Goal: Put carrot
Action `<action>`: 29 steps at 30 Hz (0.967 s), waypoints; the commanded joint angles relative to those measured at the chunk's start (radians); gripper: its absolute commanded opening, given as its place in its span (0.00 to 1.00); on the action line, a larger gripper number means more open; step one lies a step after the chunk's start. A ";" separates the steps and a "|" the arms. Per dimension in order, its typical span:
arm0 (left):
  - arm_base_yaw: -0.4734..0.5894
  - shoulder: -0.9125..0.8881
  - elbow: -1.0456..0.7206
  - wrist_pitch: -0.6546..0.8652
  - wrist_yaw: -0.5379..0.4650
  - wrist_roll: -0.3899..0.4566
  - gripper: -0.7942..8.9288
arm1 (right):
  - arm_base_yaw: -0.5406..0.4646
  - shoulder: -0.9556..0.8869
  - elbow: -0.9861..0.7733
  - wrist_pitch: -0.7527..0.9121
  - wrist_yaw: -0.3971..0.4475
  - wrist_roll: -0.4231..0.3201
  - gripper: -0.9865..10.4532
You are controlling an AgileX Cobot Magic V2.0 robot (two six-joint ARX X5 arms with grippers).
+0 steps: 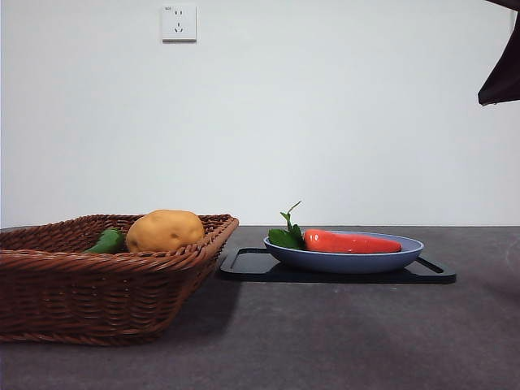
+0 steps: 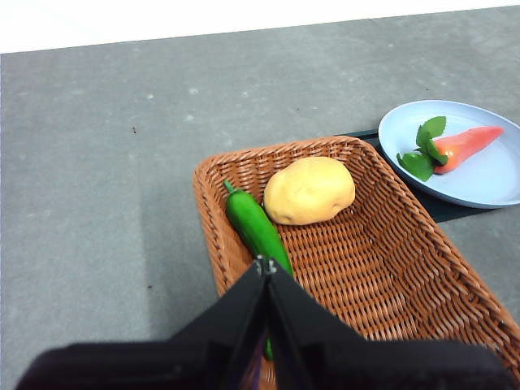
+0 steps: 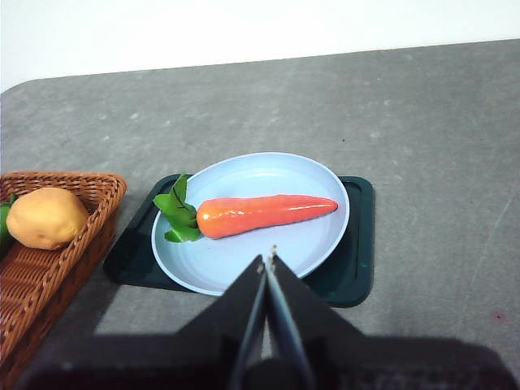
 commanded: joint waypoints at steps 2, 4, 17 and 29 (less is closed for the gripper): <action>-0.005 0.000 0.012 0.014 0.000 -0.011 0.09 | 0.007 0.004 0.009 0.008 0.006 0.013 0.09; -0.010 -0.006 0.012 0.011 0.000 -0.011 0.09 | 0.007 0.004 0.009 0.008 0.005 0.013 0.09; 0.306 -0.417 -0.261 0.249 0.001 0.099 0.09 | 0.007 0.004 0.009 0.008 0.006 0.013 0.09; 0.343 -0.435 -0.509 0.378 0.048 0.094 0.09 | 0.007 0.004 0.009 0.008 0.006 0.013 0.09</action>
